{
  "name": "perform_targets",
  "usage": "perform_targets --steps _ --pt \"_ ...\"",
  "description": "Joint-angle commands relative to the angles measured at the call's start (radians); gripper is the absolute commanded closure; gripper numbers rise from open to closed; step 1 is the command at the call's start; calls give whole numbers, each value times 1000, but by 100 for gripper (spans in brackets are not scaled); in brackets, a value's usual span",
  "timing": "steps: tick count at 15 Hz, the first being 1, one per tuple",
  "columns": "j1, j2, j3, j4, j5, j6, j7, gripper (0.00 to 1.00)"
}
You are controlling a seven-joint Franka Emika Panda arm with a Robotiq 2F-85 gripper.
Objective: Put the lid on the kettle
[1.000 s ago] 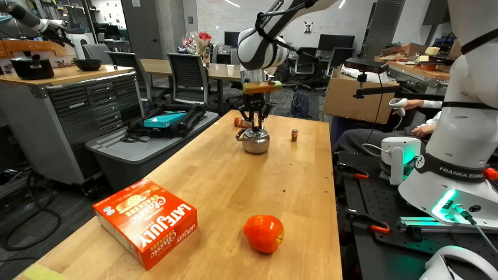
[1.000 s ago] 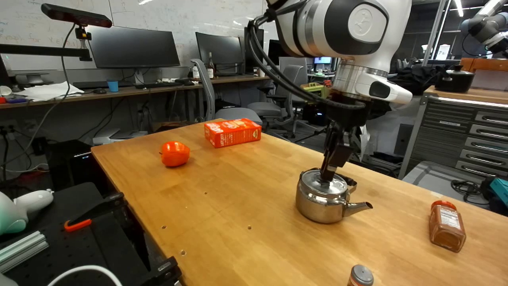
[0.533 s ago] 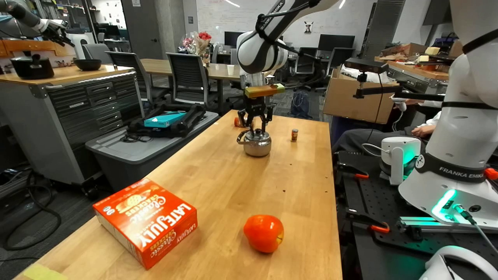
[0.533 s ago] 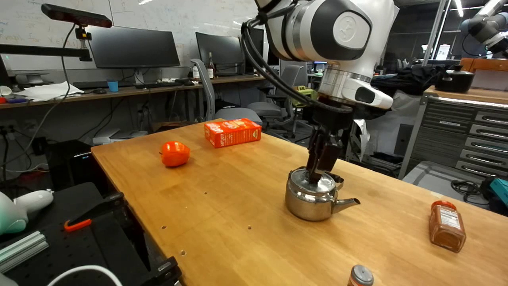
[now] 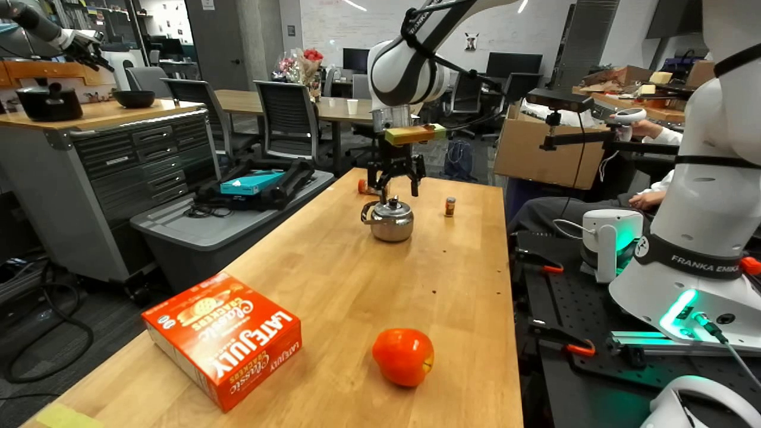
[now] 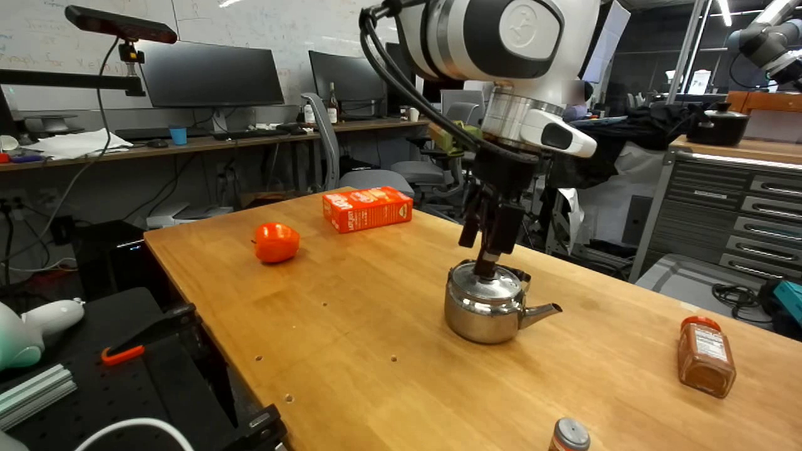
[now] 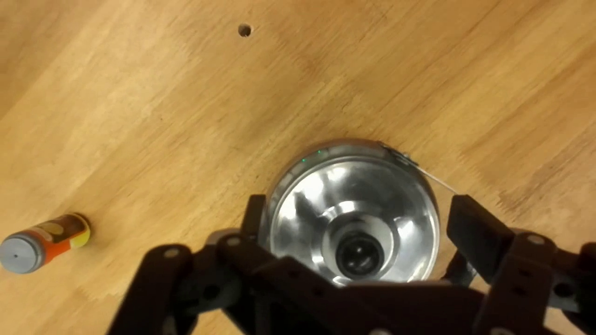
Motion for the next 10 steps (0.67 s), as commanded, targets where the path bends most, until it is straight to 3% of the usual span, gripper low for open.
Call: perform_targets --steps 1,10 --pt "6 -168 24 -143 10 46 -64 0" --pt "11 -505 89 -365 39 81 -291 0"
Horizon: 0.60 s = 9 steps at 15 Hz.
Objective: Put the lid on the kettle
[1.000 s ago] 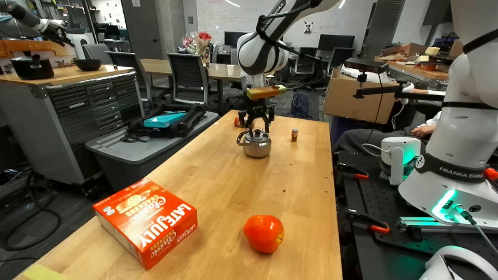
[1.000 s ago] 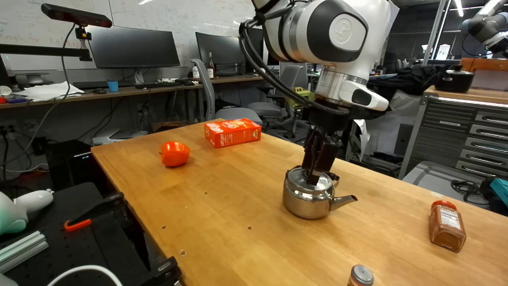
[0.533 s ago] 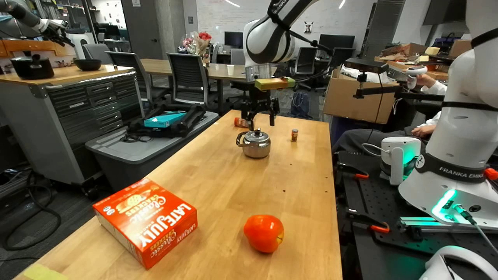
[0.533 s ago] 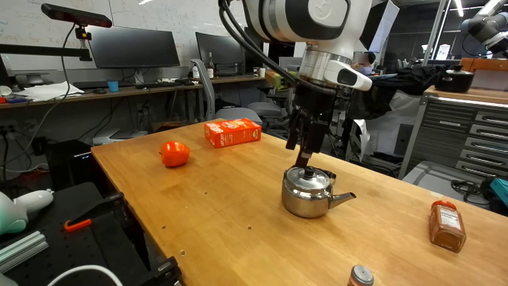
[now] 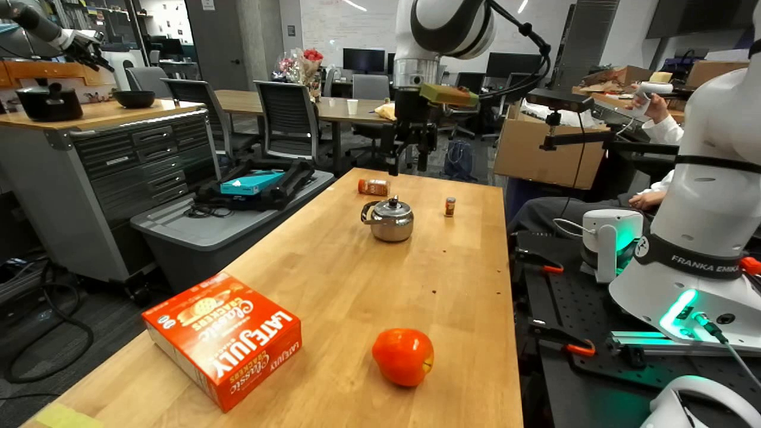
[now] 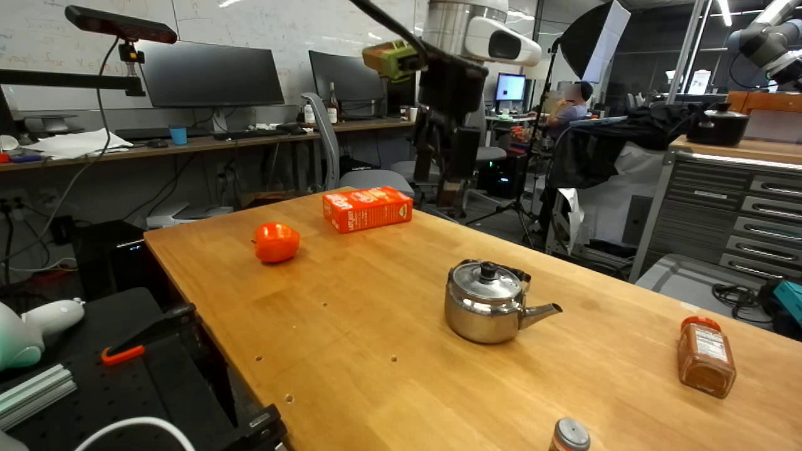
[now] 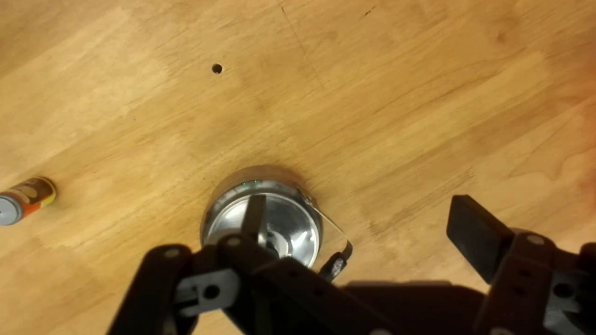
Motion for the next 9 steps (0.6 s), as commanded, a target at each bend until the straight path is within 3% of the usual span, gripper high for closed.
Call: perform_targets --steps 1,4,9 --pt "7 -164 8 -111 27 12 -138 0" --pt "18 -258 12 -147 11 -50 -207 0" --pt "60 -384 21 -134 -29 -338 -366 0"
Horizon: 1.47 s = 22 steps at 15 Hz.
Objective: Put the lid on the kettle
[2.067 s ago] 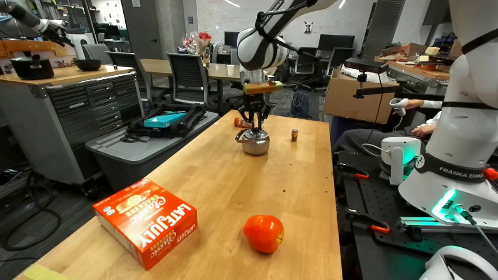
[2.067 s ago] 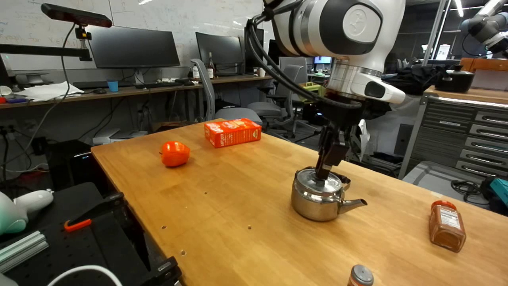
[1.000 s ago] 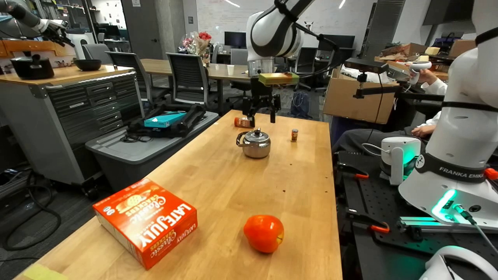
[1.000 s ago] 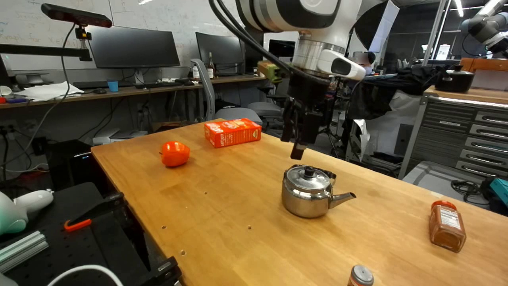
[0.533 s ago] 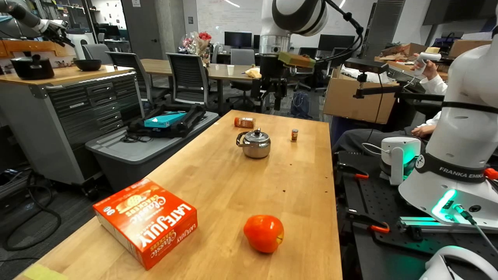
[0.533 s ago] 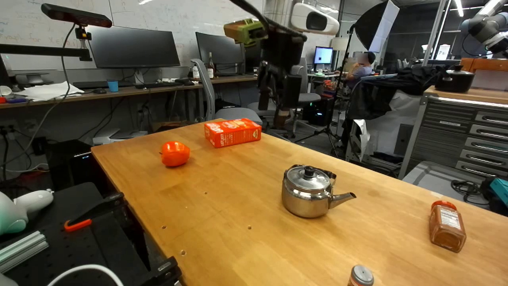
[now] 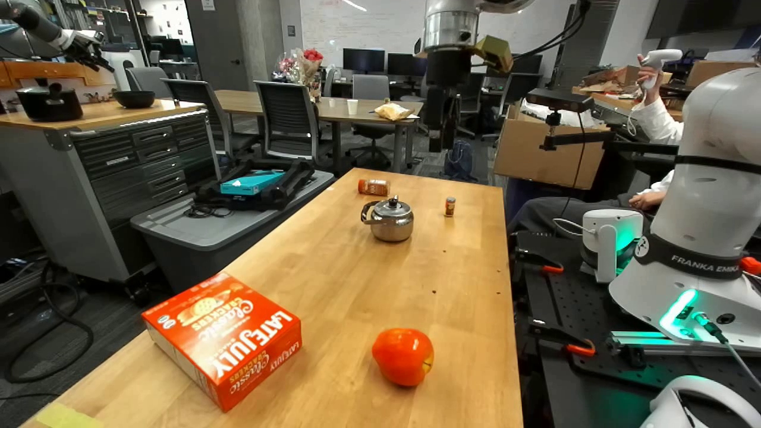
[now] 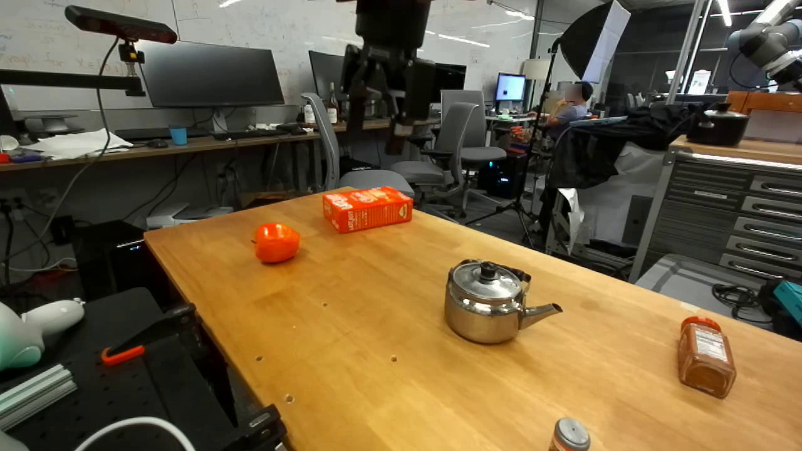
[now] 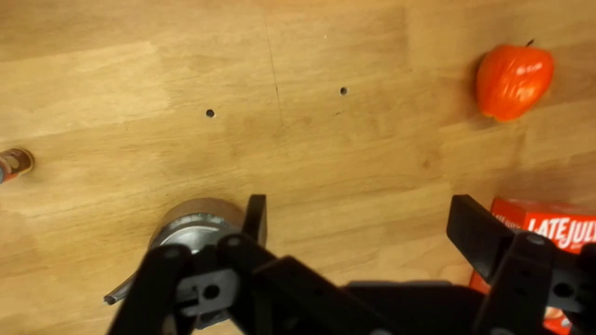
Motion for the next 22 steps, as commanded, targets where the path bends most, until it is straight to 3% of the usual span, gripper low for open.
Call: perform_targets --steps 1,5,9,12,13,22 --pt "36 -115 14 -5 -34 -179 -101 0" --pt "80 -181 39 -1 -87 -275 -201 0" --pt "131 -264 34 -69 -19 -172 -264 0" --pt "164 -301 6 -119 110 -125 -277 0" --pt "140 -241 33 -63 41 -165 -241 0" --pt "149 -270 21 -100 83 -146 -255 0"
